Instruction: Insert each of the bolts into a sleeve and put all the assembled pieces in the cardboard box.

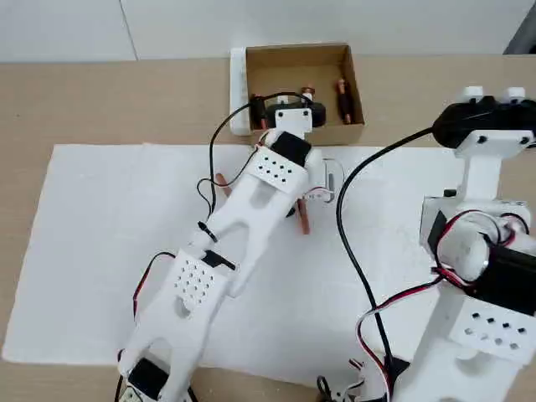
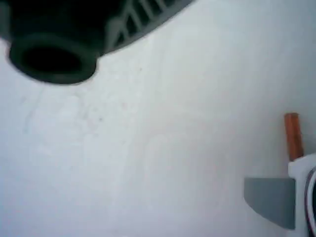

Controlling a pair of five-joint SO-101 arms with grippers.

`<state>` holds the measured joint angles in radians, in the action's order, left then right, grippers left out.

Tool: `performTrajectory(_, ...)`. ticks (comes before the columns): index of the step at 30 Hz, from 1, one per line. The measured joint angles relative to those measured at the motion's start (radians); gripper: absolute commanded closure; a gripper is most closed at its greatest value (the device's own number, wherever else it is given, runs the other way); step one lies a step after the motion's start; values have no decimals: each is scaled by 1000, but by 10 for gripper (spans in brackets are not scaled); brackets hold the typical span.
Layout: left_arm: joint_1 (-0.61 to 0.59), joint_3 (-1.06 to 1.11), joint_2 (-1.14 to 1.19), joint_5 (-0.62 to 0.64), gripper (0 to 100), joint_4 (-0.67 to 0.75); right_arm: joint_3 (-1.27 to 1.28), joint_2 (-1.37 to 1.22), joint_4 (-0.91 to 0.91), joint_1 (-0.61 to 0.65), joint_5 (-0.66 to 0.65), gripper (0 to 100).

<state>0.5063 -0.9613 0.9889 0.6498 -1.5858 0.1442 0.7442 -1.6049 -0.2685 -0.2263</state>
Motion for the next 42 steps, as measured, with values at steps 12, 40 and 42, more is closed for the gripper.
performTrajectory(12, 0, -2, 40, 5, 904, 15, 0, 0, 0, 0, 0, 995)
performTrajectory(40, -103, -516, 64, -115, 994, -149, 43, 100, 41, 0, 61, 995)
performTrajectory(42, -149, -578, 64, -121, 994, -149, 104, 164, 87, 0, 83, 995)
